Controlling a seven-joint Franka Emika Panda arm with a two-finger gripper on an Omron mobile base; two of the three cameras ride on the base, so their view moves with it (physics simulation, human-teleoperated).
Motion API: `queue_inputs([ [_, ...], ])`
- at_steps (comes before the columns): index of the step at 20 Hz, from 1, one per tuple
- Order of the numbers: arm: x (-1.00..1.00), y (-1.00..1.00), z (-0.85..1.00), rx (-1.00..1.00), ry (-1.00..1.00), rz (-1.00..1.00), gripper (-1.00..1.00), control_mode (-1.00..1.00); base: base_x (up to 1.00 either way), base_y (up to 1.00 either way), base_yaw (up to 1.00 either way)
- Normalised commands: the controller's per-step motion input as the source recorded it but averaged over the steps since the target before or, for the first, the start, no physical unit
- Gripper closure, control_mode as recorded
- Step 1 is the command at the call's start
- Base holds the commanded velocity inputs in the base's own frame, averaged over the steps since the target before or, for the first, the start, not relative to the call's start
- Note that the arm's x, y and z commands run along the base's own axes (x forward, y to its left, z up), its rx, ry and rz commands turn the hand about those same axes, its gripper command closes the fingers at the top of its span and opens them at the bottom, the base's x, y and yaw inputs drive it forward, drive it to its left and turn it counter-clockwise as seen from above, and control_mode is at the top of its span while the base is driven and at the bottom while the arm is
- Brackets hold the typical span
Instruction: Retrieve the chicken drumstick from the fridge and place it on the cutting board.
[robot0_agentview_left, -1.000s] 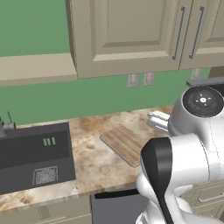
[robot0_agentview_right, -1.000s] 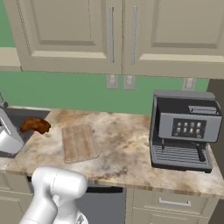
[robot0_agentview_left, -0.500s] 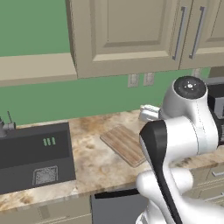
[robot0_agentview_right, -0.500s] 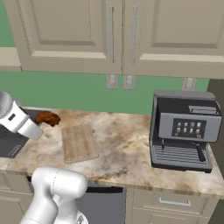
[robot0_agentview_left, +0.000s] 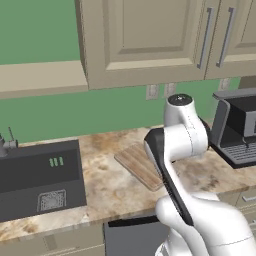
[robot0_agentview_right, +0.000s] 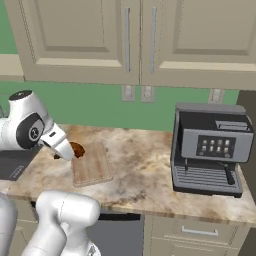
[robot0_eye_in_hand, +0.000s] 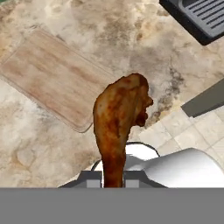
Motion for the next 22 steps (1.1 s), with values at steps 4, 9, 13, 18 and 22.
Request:
queue_inputs([
  [4,0.64,0.0,-0.74,0.0,0.1,0.03,1.0,-1.0,0.0,0.0,0.0],
  [9,0.56,-0.03,-0.68,0.0,0.0,0.11,1.0,-1.0,0.0,0.0,0.0],
  [13,0.49,0.0,-0.6,0.0,0.0,0.29,1.0,-1.0,0.0,0.0,0.0],
  [18,0.47,0.01,-0.39,0.0,0.0,0.25,1.0,-1.0,0.0,0.0,0.0],
  [22,0.49,0.08,-0.2,0.0,0.0,0.16,1.0,-1.0,0.0,0.0,0.0],
])
